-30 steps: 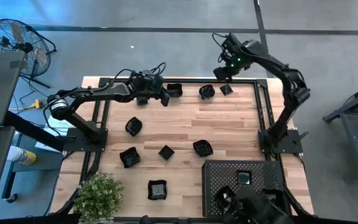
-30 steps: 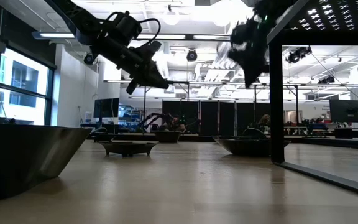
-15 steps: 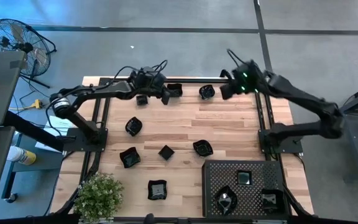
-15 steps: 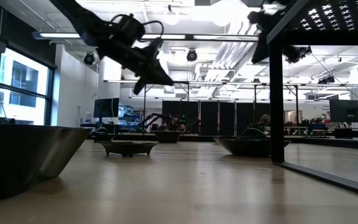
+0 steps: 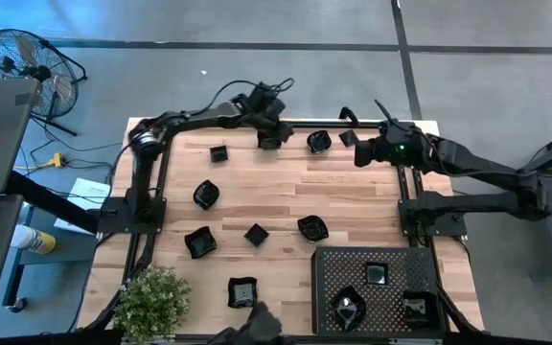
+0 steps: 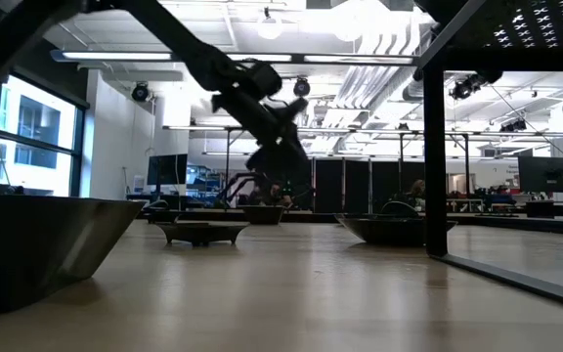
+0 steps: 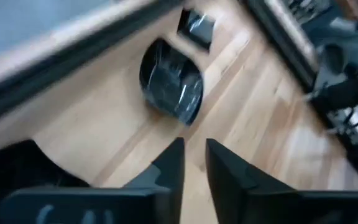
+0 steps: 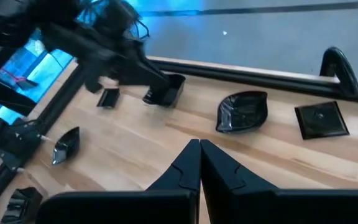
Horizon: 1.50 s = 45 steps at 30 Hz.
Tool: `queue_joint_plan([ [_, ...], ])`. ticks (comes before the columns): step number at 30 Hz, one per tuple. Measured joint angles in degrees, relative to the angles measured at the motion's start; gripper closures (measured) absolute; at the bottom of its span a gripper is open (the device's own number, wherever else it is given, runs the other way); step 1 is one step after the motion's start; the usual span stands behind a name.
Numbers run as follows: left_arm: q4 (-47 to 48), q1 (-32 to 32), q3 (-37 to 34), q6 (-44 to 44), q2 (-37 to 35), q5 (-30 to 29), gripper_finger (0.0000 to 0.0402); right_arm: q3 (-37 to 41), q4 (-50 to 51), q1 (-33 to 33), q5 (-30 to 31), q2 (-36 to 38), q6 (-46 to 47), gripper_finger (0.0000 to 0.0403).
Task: Pick & Place Mini shaped plates
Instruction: Stack the black square plate on top of the black square plate on the shelf
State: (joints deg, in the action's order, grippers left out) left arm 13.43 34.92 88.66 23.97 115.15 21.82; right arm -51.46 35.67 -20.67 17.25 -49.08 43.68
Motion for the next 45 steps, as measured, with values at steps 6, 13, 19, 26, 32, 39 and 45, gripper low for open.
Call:
queue_joint_plan([
  [6, 0.6, 0.0, 5.2, -0.2, 4.5, 0.4, 0.0278, 0.0, -2.0, 0.6, 1.3, -0.9, -0.2, 0.0403],
  [13, 6.3, 1.9, 5.5, -1.4, 5.1, -2.5, 0.0259, 0.0, -3.0, 0.5, 1.1, -2.2, -0.2, 0.0403],
  [19, 7.4, 5.0, 5.5, -3.5, 5.1, 0.9, 0.0259, 0.0, -3.4, 0.5, 0.5, -2.9, -1.1, 0.0403],
  [26, 18.8, 7.6, 5.4, -8.8, 4.5, 1.0, 0.0289, -0.2, -12.3, -4.8, -6.1, -11.7, 0.2, 0.0403],
  [32, 18.5, 7.3, -0.9, -9.6, -0.8, -5.0, 0.0392, -5.1, -11.2, -11.8, -11.7, -25.7, -0.1, 0.0402],
  [39, 0.6, 7.6, -21.7, 0.3, -16.1, -4.5, 0.0394, -5.9, -6.3, -16.2, -17.3, -35.2, 6.6, 0.0350],
  [45, -3.4, 7.4, -32.0, 1.8, -28.0, -6.6, 0.0397, -5.8, -0.5, -14.9, -13.6, -32.1, 2.8, 0.0267],
])
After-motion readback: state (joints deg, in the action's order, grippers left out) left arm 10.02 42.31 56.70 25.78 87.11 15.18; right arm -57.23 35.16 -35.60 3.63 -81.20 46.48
